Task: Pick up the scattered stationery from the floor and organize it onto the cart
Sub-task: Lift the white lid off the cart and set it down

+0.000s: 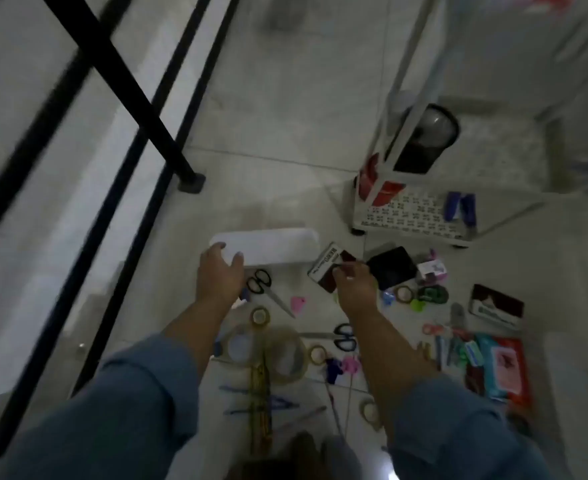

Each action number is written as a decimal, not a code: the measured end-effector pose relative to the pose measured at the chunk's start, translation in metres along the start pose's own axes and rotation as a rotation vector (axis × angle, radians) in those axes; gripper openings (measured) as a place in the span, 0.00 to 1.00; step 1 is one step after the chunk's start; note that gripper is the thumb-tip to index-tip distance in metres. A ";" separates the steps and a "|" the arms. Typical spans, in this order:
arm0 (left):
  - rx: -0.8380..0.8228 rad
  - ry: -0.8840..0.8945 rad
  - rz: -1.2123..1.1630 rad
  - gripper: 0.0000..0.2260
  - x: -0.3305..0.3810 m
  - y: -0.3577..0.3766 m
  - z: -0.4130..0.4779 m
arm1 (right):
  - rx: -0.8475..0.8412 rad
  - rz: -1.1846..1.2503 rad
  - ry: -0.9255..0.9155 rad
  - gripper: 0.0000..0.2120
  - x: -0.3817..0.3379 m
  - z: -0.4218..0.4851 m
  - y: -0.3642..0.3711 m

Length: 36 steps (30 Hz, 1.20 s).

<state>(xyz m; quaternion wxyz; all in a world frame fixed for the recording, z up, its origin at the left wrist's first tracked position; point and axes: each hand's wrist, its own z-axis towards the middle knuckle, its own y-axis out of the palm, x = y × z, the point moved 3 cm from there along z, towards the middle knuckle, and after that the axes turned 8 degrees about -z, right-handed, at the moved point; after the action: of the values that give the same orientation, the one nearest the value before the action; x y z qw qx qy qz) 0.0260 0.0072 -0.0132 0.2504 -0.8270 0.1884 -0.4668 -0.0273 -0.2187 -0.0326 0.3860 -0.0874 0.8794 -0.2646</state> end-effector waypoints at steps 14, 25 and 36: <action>0.291 -0.369 -0.460 0.25 -0.140 0.078 0.154 | 0.066 0.289 0.016 0.18 0.050 0.157 0.135; 0.391 -0.259 -0.611 0.23 0.049 -0.057 -0.011 | 0.129 0.409 0.130 0.20 -0.064 -0.033 -0.018; 0.245 -0.072 -0.610 0.20 0.270 -0.183 -0.229 | 0.242 0.503 0.100 0.20 -0.164 -0.264 -0.253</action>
<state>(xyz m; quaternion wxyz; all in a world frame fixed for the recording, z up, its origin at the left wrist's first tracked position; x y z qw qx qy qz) -0.0255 -0.0477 0.3781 0.2030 -0.8251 -0.1346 -0.5098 -0.1192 -0.2690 0.3541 0.4030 0.1933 0.8536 -0.2675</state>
